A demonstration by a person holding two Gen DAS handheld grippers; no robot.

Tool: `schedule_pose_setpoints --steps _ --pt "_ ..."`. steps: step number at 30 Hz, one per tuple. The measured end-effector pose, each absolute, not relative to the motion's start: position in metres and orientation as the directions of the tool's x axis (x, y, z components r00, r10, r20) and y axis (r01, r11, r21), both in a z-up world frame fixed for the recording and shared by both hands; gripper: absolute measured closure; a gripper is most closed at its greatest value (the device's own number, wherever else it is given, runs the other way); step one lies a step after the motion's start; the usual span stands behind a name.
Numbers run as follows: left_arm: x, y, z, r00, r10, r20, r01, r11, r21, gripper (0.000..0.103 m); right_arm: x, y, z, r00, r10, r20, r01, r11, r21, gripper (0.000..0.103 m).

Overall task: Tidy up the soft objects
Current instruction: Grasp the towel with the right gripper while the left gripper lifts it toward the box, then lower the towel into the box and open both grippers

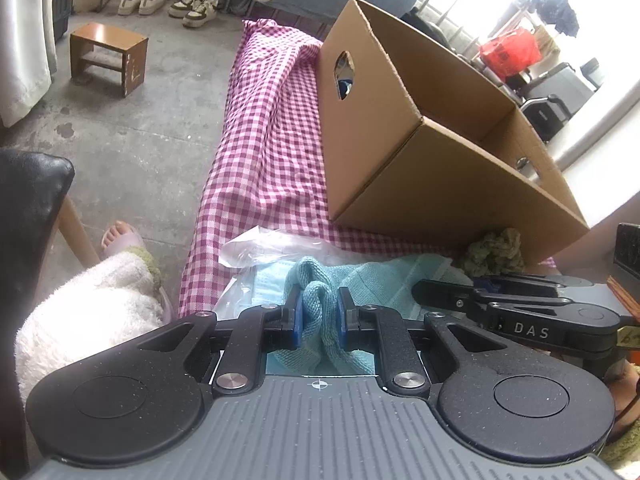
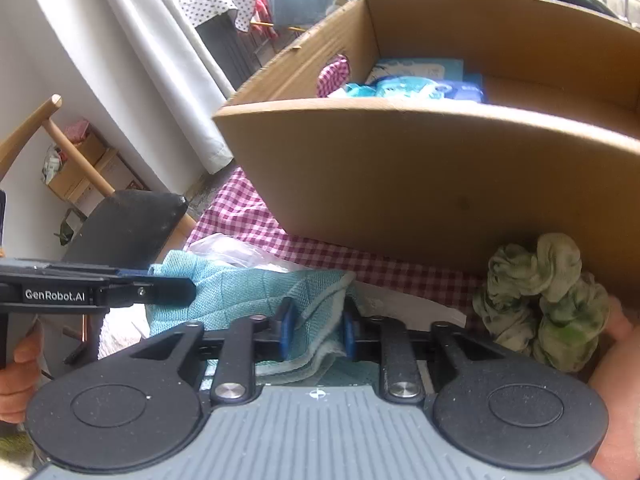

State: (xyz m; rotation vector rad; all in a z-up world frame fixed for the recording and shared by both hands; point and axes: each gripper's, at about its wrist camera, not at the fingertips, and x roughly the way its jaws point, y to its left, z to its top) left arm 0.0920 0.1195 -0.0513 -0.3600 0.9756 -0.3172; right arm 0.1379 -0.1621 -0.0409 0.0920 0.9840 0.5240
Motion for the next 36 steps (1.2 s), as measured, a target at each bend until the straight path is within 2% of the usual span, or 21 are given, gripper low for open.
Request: schedule_pose_setpoints --steps 8,16,20,25,31,36 --pt "0.073 0.117 0.007 0.639 -0.428 -0.639 0.166 0.888 -0.429 0.089 0.115 -0.163 -0.007 0.517 0.489 -0.702 -0.428 0.858 0.283 0.089" --pt "0.095 0.086 0.083 0.744 -0.464 -0.481 0.308 0.877 -0.369 0.088 0.097 -0.183 0.076 0.672 0.532 -0.515 -0.487 0.841 0.235 0.09" --pt "0.132 0.064 0.087 0.732 -0.482 -0.481 0.338 0.87 -0.358 0.088 0.121 -0.2 0.105 0.722 0.515 -0.461 -0.473 0.855 0.213 0.09" --pt "0.183 0.04 0.056 0.679 -0.463 -0.57 0.311 0.885 -0.347 0.088 0.177 -0.222 0.105 0.702 0.503 -0.504 -0.429 0.863 0.265 0.09" --pt "0.217 0.03 0.013 0.593 -0.423 -0.685 0.268 0.906 -0.327 0.088 0.249 -0.236 0.062 0.582 0.516 -0.628 -0.365 0.856 0.365 0.09" --pt "0.221 0.032 0.002 0.556 -0.378 -0.741 0.246 0.926 -0.288 0.085 0.279 -0.235 0.02 0.446 0.523 -0.726 -0.324 0.851 0.414 0.09"
